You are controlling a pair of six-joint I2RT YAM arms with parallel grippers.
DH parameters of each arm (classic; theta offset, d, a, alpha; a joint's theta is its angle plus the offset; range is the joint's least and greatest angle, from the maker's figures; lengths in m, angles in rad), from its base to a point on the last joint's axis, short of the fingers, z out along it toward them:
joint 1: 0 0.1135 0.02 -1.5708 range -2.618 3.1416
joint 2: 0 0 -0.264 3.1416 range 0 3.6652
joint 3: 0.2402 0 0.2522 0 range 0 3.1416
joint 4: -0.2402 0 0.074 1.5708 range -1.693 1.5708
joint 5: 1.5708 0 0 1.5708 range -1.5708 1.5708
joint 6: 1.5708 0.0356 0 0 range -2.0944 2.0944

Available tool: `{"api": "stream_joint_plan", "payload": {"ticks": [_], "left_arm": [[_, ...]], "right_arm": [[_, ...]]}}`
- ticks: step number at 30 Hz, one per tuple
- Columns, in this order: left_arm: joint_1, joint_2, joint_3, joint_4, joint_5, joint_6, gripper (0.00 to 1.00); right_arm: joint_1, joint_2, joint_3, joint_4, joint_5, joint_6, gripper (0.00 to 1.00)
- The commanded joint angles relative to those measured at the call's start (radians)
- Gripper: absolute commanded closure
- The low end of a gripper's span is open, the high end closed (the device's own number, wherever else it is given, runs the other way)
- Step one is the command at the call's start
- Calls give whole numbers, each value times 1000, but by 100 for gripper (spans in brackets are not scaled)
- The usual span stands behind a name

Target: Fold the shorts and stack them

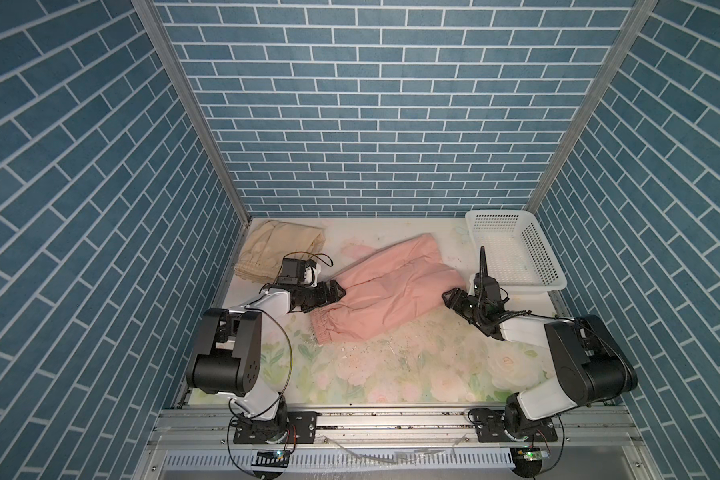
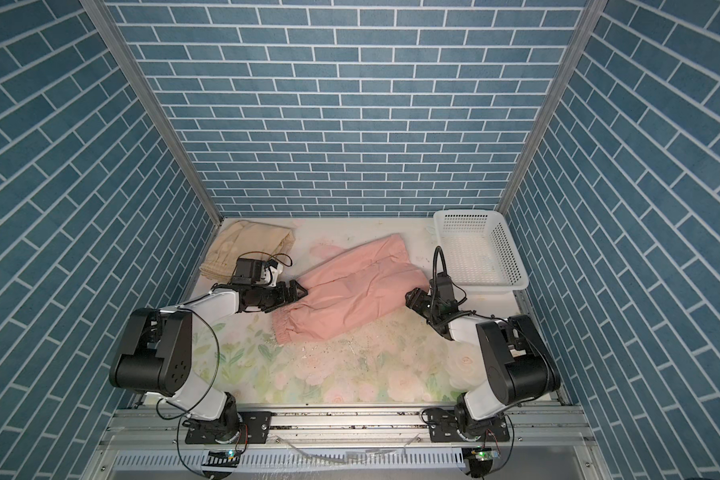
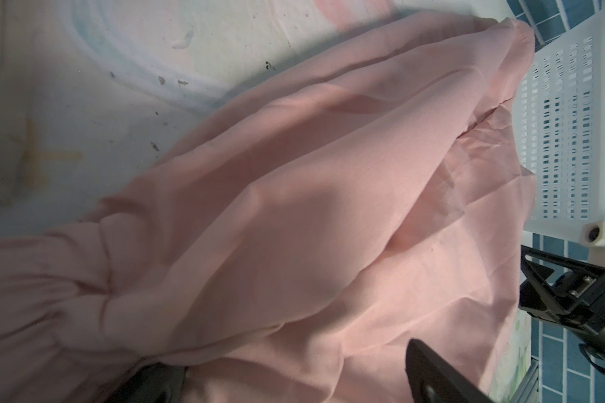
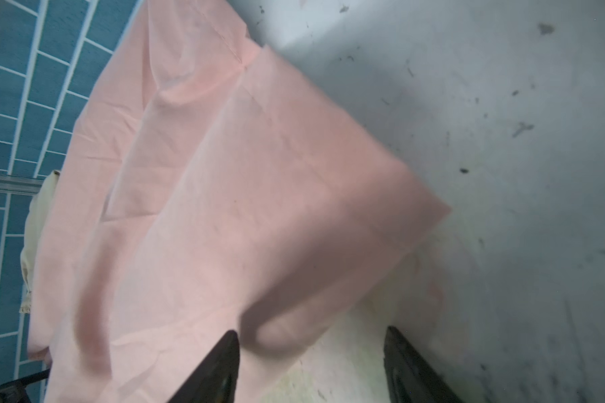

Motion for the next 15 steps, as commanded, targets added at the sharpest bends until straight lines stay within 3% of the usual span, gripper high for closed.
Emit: {"api": "stream_joint_plan", "payload": {"ticks": [1,5,9,12,15], "left_arm": [[4,-13,-17,-66,-36,47,0],[10,-18,0,-98,-59,75,0],[23,-29,5,-112,-85,85,0],[28,-33,18,-134,-110,104,0],[30,-32,29,-151,-135,122,0]], "right_arm": [[0,56,-5,139,39,51,35],[-3,141,-5,263,11,77,46],[-2,177,-32,362,-5,104,72],[-2,164,-62,385,-3,112,99],[-1,134,-113,414,3,129,100]]}}
